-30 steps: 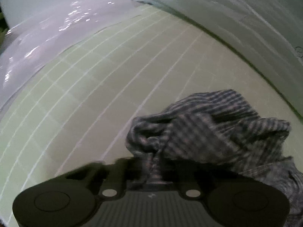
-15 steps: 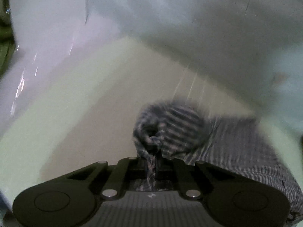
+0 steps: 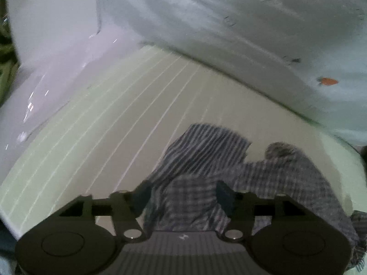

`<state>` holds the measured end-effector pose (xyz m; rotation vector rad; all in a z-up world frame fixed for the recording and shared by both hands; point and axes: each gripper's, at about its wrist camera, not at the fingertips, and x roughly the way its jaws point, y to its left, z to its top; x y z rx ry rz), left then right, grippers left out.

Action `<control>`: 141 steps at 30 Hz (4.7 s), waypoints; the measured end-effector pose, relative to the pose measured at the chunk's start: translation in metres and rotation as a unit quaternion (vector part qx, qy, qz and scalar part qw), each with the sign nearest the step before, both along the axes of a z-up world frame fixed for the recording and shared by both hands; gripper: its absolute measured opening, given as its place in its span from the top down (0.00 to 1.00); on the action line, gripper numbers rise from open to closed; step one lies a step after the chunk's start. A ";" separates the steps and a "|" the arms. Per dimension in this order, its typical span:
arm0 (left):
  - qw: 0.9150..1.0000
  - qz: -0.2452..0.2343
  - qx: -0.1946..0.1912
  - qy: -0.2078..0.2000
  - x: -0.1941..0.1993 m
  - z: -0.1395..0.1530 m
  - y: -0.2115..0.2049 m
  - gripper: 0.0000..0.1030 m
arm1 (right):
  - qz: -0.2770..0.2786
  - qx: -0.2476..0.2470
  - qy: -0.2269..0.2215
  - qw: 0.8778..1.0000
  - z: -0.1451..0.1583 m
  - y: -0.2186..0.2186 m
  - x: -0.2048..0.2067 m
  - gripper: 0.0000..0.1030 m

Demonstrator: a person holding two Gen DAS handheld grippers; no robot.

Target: Fold clothes

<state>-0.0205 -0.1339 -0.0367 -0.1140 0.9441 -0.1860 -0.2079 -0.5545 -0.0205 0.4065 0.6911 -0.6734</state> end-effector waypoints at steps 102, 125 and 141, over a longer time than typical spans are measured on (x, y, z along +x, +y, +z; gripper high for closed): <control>0.998 -0.009 0.032 0.050 0.026 -0.060 0.007 0.30 | 0.119 0.044 -0.003 0.992 -0.033 0.017 0.058 0.21; 0.996 -0.078 0.010 0.040 0.057 -0.070 0.003 0.97 | 0.137 0.079 0.079 0.984 -0.068 0.080 0.014 0.34; 0.991 -0.056 0.028 0.119 -0.007 -0.082 0.035 0.38 | 0.169 0.167 0.021 0.971 -0.064 0.069 0.034 0.30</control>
